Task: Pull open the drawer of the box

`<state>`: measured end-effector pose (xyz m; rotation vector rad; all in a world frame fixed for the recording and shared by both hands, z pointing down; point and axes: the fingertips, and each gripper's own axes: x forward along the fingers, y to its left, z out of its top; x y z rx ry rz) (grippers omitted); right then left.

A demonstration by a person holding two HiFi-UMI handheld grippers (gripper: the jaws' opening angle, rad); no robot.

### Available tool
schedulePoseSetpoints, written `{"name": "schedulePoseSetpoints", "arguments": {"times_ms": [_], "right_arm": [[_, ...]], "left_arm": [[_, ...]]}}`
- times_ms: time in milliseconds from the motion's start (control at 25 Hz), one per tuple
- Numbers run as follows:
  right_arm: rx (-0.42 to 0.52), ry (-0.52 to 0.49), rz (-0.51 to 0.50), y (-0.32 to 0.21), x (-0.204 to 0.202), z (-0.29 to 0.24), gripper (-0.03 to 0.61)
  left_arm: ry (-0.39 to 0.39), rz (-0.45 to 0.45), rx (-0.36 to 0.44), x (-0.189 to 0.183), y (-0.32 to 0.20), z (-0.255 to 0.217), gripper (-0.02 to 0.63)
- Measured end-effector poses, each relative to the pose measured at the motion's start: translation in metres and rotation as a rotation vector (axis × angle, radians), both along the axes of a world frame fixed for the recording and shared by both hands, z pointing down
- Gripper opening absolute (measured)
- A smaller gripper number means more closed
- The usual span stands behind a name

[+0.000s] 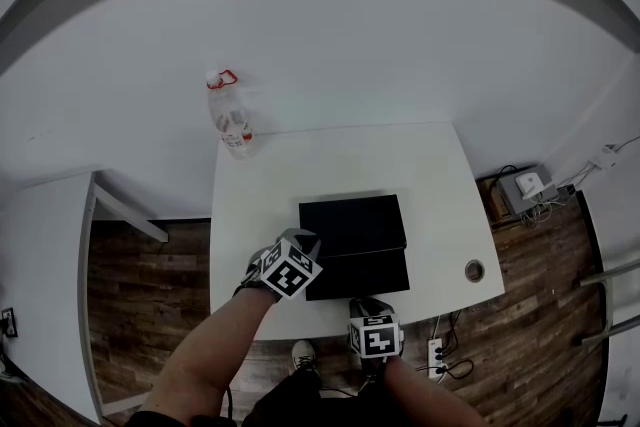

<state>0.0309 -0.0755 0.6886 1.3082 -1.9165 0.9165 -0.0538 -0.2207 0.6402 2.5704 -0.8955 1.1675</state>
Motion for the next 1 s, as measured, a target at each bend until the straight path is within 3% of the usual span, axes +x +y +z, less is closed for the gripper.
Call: {"name": "schedulePoseSetpoints", "arguments": {"times_ms": [680, 840, 1000], "right_arm": [[-0.009, 0.017, -0.055, 0.006, 0.004, 0.005, 0.069], [-0.022, -0.07, -0.048, 0.013, 0.004, -0.001, 0.076], [0.028, -0.217, -0.049, 0.042, 0.014, -0.026, 0.106]], "left_arm": [[-0.015, 0.006, -0.026, -0.001, 0.0, 0.001, 0.003], [0.02, 0.03, -0.022, -0.002, -0.001, -0.001, 0.003], [0.084, 0.024, 0.08, -0.019, 0.004, -0.028, 0.003]]}}
